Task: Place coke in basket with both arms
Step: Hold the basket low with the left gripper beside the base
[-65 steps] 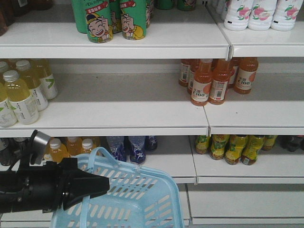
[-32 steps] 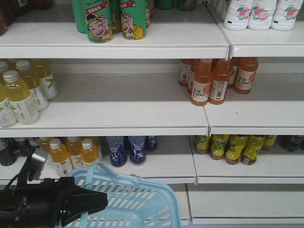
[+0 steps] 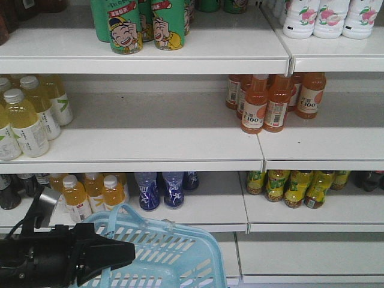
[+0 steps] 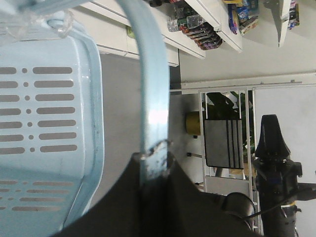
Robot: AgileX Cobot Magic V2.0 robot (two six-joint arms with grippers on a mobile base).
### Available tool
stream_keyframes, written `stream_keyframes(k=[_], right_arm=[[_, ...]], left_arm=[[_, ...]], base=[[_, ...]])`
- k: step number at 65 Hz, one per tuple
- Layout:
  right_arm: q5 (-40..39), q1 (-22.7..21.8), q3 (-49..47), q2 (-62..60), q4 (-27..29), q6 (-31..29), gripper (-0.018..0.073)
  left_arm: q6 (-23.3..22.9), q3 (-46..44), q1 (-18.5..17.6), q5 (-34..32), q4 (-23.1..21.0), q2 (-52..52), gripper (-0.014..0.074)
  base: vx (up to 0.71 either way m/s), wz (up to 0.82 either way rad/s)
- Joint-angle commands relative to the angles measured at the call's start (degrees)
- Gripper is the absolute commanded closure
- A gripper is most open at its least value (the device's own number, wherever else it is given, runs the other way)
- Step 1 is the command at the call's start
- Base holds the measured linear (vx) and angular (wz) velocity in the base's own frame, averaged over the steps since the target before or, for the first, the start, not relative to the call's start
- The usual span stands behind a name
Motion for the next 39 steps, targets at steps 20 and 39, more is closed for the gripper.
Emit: stream_keyframes(k=[20,39], right_arm=[[-4.12,-0.01,0.62,-1.03,-0.18,-0.30,0.0569],[-4.12,-0.01,0.62,-1.03,-0.18,-0.30,0.0569]], left_arm=[[0.53,-1.26,-0.16,3.98,-5.84,-1.41,0.0603],[0.53,-1.26,-0.16,3.98,-5.84,-1.41,0.0603]], base=[[0.00,0.00],[0.00,-0.02]])
